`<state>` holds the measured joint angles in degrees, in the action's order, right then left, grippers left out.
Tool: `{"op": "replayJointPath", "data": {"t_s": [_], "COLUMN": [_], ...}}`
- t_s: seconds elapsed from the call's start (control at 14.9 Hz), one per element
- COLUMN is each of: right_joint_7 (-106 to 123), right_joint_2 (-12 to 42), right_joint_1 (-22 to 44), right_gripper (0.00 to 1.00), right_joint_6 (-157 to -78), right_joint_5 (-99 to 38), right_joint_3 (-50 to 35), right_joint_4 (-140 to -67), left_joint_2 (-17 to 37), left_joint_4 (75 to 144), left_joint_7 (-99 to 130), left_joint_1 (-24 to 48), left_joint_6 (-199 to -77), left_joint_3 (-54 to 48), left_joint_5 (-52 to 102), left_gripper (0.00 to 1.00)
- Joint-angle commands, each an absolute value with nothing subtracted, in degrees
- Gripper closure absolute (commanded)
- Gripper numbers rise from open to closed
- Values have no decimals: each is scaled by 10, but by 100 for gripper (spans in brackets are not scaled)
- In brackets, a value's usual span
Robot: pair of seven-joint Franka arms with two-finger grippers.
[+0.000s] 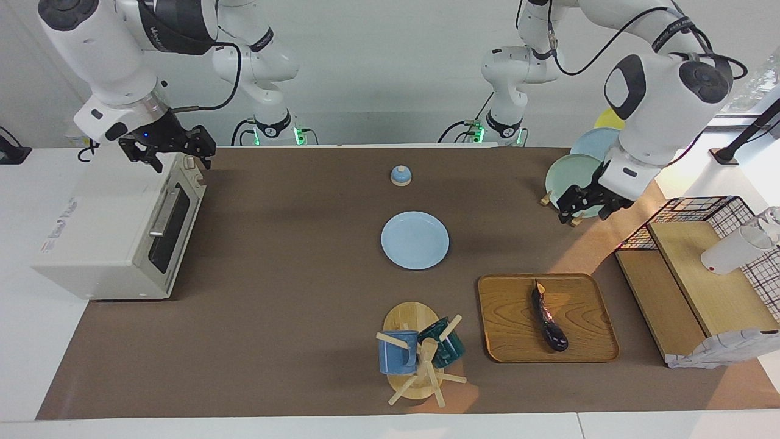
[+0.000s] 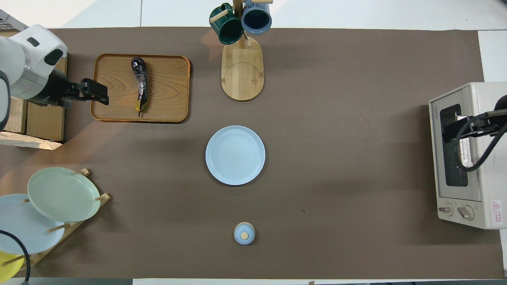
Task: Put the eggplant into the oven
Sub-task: 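Reach the left gripper to the purple eggplant on the tray and grasp it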
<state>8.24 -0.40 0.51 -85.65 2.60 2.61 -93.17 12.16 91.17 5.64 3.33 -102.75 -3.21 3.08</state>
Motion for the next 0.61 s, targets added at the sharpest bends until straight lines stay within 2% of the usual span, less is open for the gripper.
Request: {"op": "replayJointPath", "data": {"t_s": [0.0,0.2,0.54], "right_joint_7": [76,76,76], "right_joint_2": [-9,-9,-9], "right_joint_1": [-1,-1,-1], "right_gripper": [0,0,0], "right_joint_6": [-850,-850,-850], "right_joint_5": [9,9,9], "right_joint_3": [24,24,24], "right_joint_4": [-933,-933,-933], "left_joint_2": [187,241,300], "left_joint_4": [878,875,875], "left_joint_7": [23,1,1], "left_joint_1": [36,36,48], "left_joint_6": [-1082,-1138,-1229], "left_joint_3": [-29,-29,-29], "left_joint_5": [32,31,42], "left_gripper": [0,0,0]}}
